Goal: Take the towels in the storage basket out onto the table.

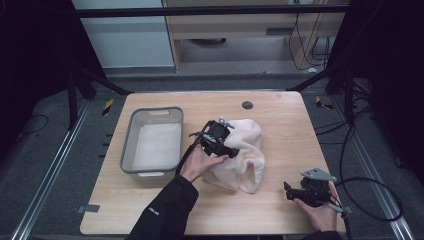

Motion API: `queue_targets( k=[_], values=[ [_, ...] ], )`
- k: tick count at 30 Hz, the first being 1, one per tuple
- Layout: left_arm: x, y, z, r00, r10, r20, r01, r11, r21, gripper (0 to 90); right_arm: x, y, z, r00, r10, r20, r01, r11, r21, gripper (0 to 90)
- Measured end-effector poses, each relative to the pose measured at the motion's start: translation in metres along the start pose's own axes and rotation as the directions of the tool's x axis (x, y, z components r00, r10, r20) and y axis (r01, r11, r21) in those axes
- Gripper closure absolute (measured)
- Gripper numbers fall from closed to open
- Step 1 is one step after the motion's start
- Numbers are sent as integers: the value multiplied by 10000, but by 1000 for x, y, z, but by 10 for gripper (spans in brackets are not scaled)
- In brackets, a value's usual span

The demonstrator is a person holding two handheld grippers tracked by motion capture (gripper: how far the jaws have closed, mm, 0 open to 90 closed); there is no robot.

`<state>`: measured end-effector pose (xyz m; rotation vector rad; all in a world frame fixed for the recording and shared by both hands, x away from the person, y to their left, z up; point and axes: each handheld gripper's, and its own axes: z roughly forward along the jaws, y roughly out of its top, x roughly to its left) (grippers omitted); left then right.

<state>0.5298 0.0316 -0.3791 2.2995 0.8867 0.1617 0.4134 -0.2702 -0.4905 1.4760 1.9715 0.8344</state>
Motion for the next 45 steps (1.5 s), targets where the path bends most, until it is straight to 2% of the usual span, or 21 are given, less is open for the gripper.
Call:
queue_targets(
  k=[6, 14, 17, 24, 26, 34, 41, 45],
  values=[
    [3, -7, 10, 9998, -110, -167, 114, 9996, 257, 439, 0, 0, 0, 10000, -66, -2, 66, 10000, 9, 126],
    [6, -13, 18, 9996, -15, -282, 27, 9991, 431, 365, 0, 0, 1, 10000, -61, 2, 61, 10000, 41, 126],
    [8, -15, 21, 9996, -12, -270, 24, 9989, 468, 323, 0, 0, 1, 10000, -66, 11, 65, 10000, 37, 126],
    [9, -18, 21, 9997, -15, -253, 25, 9992, 402, 290, 0, 0, 1, 10000, -83, 21, 83, 9999, 71, 126],
    [9, -19, 20, 9997, 62, -219, -53, 9992, 395, 280, 1, 0, 1, 10000, -87, 18, 87, 9999, 61, 126],
    [11, -20, 3, 9999, 129, -113, -130, 9998, -124, 255, 0, 0, 1, 10000, -96, 18, 96, 9999, 71, 126],
    [10, -25, -21, 9992, 328, -231, -340, 9979, -553, 241, 0, -1, 1, 9999, -102, 42, 102, 9999, 64, 126],
    [10, -34, -36, 9988, 367, -324, -392, 9959, -814, 238, 0, -1, 1, 10000, -84, 53, 84, 9999, 72, 125]
  ],
)
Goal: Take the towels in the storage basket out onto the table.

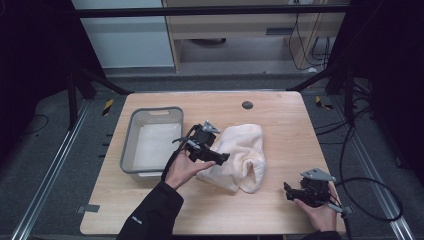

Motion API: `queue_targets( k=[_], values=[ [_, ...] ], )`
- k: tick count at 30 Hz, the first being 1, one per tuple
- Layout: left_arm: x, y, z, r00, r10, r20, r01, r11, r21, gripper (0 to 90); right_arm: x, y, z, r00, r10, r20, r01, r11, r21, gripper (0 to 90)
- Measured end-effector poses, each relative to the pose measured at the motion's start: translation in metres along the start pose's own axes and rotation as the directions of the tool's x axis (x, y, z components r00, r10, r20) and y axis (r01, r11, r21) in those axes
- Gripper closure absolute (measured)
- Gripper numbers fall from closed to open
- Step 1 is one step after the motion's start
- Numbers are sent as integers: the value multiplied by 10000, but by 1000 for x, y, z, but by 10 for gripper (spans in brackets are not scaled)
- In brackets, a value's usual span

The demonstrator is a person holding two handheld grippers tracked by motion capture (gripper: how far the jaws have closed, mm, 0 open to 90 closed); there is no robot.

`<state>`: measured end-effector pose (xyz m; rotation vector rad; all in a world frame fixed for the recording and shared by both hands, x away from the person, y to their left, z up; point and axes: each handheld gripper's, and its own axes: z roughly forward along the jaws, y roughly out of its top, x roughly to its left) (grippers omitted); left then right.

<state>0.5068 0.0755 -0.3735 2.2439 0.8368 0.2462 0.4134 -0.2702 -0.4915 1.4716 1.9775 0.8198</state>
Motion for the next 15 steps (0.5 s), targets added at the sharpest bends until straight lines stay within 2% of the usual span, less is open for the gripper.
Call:
queue_targets(
  k=[5, 8, 13, 15],
  values=[
    [1, -12, -15, 10000, -12, -51, 10, 9995, -317, 239, 0, 0, 0, 10000, -3, -23, 3, 10000, -8, 125],
    [4, -25, -25, 9999, -104, -117, 97, 9982, -596, 241, 1, 0, 0, 10000, 3, -36, -3, 10000, -2, 125],
    [7, -37, -35, 9997, -219, -88, 212, 9972, -721, 242, 1, -1, 0, 10000, 34, -24, -34, 10000, 13, 125],
    [9, -48, -43, 9995, -280, -168, 265, 9958, -874, 242, 1, -1, 0, 10000, 46, -13, -46, 10000, 17, 125]
  ],
)
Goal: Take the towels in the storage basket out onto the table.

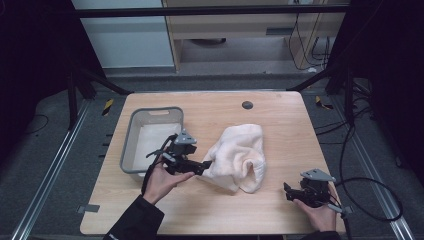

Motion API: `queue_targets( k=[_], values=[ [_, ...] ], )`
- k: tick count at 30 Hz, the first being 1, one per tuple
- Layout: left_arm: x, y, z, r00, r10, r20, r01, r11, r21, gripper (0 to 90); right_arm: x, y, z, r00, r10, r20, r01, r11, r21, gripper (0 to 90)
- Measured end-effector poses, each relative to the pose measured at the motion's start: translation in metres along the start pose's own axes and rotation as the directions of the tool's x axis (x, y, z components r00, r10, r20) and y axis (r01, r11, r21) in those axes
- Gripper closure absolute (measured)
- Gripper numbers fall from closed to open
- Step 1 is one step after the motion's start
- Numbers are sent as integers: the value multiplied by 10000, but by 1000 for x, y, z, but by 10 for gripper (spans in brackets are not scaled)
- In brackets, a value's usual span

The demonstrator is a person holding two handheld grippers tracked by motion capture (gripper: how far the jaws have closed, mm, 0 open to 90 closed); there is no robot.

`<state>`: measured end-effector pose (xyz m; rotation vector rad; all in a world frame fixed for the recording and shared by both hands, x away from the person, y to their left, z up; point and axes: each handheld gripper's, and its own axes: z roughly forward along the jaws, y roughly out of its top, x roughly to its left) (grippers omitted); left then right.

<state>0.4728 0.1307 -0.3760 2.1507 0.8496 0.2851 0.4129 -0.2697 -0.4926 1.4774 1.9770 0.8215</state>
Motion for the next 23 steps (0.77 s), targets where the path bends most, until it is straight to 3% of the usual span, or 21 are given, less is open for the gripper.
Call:
queue_targets(
  k=[23],
  values=[
    [14, -75, -53, 9948, -675, -761, 626, 9959, -652, 241, -1, -2, 0, 9999, 108, 85, -108, 9999, 30, 121]
  ],
)
